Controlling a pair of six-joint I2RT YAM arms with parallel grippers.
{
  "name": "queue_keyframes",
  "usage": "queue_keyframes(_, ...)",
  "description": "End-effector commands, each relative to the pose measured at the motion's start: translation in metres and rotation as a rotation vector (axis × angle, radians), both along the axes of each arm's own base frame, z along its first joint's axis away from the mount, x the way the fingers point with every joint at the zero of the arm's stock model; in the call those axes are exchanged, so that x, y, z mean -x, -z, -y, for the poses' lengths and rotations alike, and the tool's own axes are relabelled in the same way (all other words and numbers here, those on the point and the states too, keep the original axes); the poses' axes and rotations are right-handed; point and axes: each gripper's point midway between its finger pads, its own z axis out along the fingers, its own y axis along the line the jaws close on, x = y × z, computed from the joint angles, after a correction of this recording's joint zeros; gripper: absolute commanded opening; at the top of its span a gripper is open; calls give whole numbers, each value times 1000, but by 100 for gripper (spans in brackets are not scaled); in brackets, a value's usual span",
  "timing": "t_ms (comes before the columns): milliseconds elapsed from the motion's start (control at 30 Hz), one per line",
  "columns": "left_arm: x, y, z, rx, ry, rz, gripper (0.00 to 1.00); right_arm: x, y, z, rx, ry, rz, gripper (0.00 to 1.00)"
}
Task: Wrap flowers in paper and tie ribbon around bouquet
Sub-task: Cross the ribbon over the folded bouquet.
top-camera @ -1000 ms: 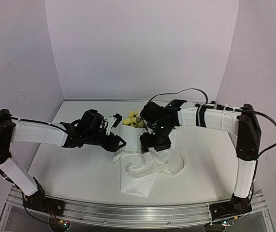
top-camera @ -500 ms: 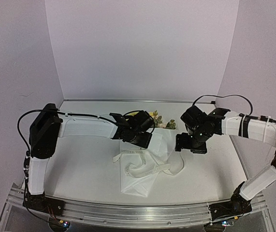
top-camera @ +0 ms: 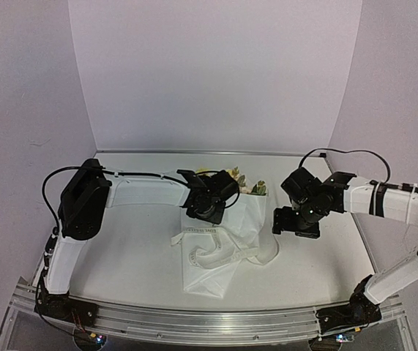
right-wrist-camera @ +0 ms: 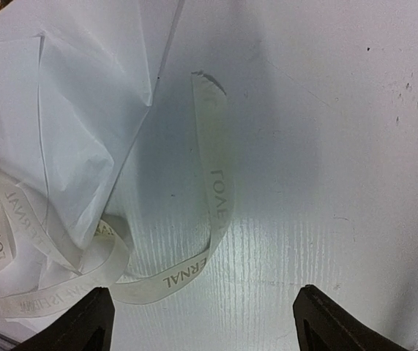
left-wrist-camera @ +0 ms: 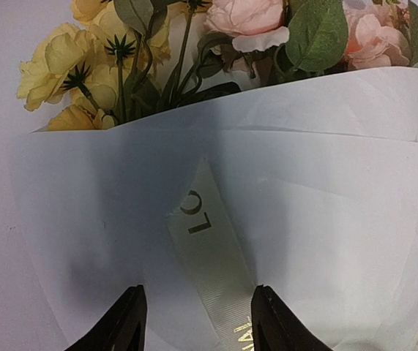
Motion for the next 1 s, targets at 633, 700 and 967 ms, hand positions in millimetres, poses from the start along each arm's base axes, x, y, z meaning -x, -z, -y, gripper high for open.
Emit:
queue_keyframes(633, -9, -34, 0, 100, -70, 76, 49, -2, 10, 13, 1, 50, 30, 87)
queue_keyframes(700, -7, -35, 1, 92, -81, 93, 54, -2, 9, 13, 0, 51, 34, 87)
queue_keyframes(967, -4, -24, 4, 37, -113, 114, 64, 1, 9, 12, -15, 46, 24, 87)
